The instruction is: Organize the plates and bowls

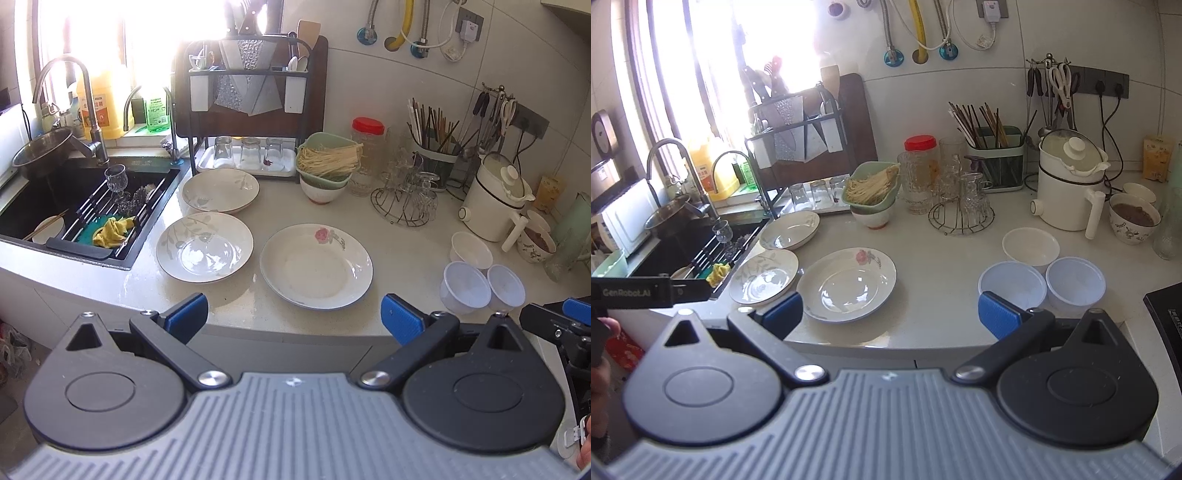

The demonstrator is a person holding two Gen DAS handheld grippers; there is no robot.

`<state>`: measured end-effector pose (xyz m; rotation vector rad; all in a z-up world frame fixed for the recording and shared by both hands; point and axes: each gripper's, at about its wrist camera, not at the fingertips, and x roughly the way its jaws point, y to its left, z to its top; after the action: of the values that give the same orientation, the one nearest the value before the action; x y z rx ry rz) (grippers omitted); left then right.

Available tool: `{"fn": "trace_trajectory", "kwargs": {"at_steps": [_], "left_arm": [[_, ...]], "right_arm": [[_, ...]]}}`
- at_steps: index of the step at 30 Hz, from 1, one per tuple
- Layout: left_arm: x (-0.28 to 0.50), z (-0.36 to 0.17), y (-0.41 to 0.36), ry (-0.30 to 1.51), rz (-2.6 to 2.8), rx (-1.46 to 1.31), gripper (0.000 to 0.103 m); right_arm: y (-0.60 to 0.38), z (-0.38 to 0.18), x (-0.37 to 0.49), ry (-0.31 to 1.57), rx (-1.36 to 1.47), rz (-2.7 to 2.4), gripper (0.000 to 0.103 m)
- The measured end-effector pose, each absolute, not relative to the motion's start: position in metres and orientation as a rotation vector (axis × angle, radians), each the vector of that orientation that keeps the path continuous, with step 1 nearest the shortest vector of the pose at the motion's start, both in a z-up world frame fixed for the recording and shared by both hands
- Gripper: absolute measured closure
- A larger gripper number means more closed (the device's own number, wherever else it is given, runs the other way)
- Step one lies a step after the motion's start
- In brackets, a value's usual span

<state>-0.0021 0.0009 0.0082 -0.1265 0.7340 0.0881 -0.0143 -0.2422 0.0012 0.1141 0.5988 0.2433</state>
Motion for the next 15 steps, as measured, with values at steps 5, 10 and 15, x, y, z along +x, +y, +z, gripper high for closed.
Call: {"fn": "trace_trajectory", "kwargs": {"at_steps": [5, 10, 15], "left_arm": [[0.010, 0.007, 0.006, 0.736, 0.071, -0.148, 0.002], [0.020, 0.005, 0.006, 0.738, 0.052, -0.145, 0.002], [0.026, -0.001, 0.003, 0.746, 0.029, -0.136, 0.002]], "right_arm": [[-0.239, 0.000, -0.008, 0.587, 0.127, 0.243, 0.000], [-0.238, 0.000, -0.006, 0.566, 0.143, 0.216, 0.000], [-0.237, -0.004, -0.005, 0.575, 0.140, 0.208, 0.000]]}}
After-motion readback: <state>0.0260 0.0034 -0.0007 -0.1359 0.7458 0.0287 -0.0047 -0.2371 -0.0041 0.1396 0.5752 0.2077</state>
